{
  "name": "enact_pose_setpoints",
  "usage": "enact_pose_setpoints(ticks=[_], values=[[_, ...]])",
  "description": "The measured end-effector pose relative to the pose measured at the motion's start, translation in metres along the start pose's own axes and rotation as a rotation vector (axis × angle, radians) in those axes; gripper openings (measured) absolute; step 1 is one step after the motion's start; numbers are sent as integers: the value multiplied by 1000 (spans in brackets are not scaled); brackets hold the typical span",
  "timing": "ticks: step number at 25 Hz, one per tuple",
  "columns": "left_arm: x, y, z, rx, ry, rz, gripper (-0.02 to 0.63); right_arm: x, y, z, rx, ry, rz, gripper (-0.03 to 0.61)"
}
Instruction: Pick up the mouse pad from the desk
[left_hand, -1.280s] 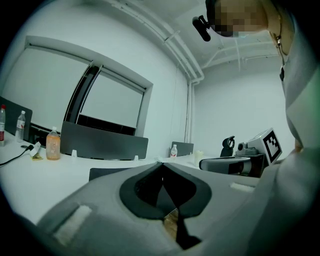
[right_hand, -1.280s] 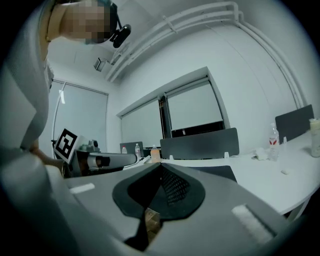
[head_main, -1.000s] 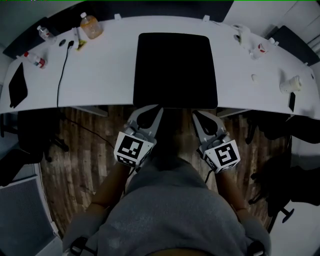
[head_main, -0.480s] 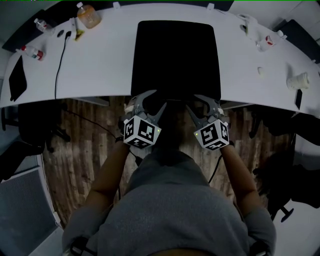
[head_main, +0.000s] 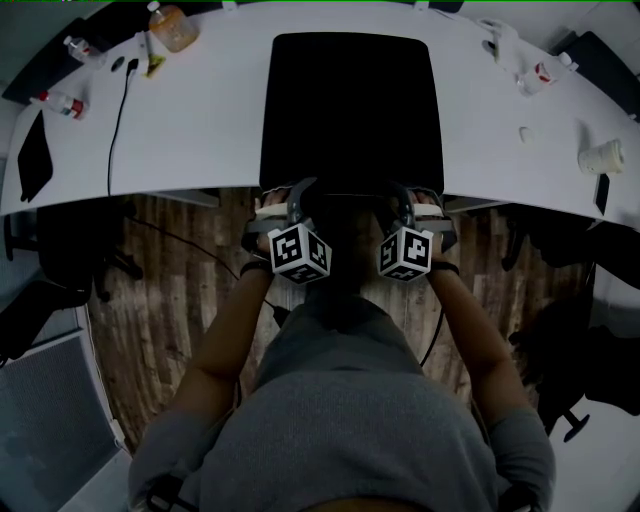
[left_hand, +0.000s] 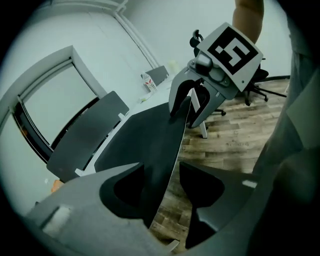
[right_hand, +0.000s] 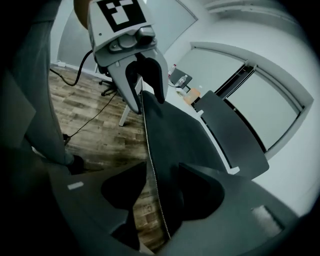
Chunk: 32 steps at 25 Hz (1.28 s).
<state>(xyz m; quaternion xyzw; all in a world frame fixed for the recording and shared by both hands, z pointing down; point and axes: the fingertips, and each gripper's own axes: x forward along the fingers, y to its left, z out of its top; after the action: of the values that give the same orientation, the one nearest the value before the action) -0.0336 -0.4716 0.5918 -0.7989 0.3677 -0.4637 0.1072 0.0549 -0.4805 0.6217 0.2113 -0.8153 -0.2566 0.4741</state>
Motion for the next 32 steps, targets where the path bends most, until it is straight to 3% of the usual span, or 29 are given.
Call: enact_pose_setpoints(ticks=[3,5,7,11,13,14,22,24,26,30,32], values=[[11,5,-10,-6,46,33,219,10,0,-10,-16,46,-11,181],[17,5,-16,-52,64,23,224,13,-2,-12,-8,55,-28,155],[20,1,-18,-108,63,-5,164,12,-6,-12,19,45,-35,109],[18,-1,-18,-152,38,-18,147,9,-10,-11,83,14,13,88],[11,-3,-14,-189,15,-34,88,4,-11,-9,108,-2,20,55],[6,-3,-12,-215,1,-32,27,1,-13,-6,128,-15,15,30],[-48,18,6,-588,-180,13,20,-52,-37,26,316,-191,-34,18],[-64,20,14,-578,-220,28,21,-70,-45,34,376,-259,-31,18],[-76,22,22,-511,-228,88,29,-86,-53,41,420,-319,-29,18],[-85,38,36,-348,-220,290,99,-106,-69,49,408,-374,-60,18],[-82,41,40,-310,-215,313,103,-110,-71,50,408,-383,-69,18]])
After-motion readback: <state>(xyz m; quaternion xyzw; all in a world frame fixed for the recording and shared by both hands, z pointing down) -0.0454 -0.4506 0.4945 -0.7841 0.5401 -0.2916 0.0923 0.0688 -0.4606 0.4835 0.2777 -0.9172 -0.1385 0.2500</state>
